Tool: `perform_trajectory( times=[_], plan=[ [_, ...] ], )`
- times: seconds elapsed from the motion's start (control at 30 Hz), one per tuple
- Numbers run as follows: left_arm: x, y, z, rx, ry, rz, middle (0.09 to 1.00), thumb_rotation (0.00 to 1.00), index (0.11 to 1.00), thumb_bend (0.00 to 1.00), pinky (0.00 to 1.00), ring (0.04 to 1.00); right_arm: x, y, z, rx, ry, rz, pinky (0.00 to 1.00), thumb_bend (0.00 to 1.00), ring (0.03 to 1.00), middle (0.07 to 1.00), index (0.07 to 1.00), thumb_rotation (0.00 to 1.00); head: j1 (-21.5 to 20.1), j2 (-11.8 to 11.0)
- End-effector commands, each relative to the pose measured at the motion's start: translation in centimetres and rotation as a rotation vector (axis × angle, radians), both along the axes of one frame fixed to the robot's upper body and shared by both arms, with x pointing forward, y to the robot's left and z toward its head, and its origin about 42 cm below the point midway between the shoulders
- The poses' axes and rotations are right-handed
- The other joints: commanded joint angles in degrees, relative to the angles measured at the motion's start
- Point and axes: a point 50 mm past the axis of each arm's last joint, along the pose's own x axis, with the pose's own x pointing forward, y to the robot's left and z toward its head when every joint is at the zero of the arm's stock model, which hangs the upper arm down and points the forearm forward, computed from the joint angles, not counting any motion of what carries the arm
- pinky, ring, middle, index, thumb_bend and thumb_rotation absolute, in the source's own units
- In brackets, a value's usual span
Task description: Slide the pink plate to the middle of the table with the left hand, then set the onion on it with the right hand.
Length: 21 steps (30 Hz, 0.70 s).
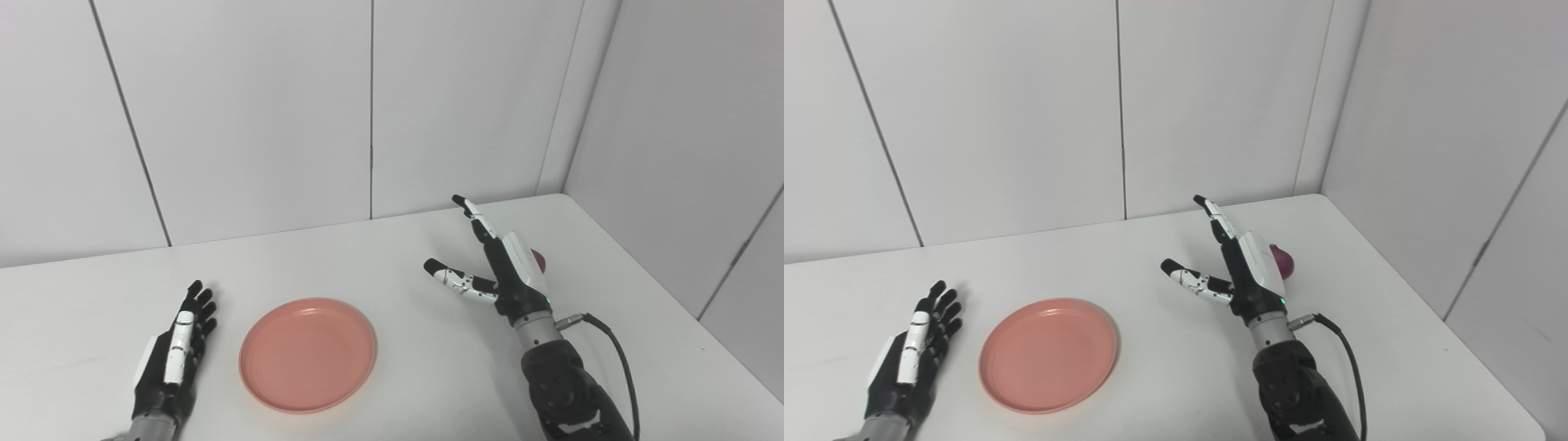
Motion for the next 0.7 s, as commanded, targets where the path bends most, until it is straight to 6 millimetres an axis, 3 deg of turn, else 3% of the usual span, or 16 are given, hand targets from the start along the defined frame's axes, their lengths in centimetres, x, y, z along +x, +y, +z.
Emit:
perform_trajectory(
  times=[0.0,0.47,0.67],
  plan=[
    [-0.2,0.4,-0.7,-0.012,-0.003,-0.01,0.966,1.0,0.963,0.55,0.95,0.964,1.3,-0.4,2.8,-0.041,-0.083,-0.048,0.83,0.82,0.912,0.933,0.942,0.58,-0.36,-0.05],
    [0.0,1.6,-1.2,-0.013,0.006,-0.023,0.952,1.0,0.95,0.54,0.93,0.948,2.9,-2.7,3.2,-0.186,-0.037,-0.205,0.88,0.89,0.913,0.932,0.958,0.55,-1.51,-0.24],
    [0.0,1.6,-1.2,-0.015,0.006,-0.027,0.954,1.0,0.953,0.53,0.94,0.953,3.6,-3.3,3.1,-0.222,-0.013,-0.241,0.92,0.91,0.918,0.932,0.955,0.46,-1.75,-0.37]
  ],
)
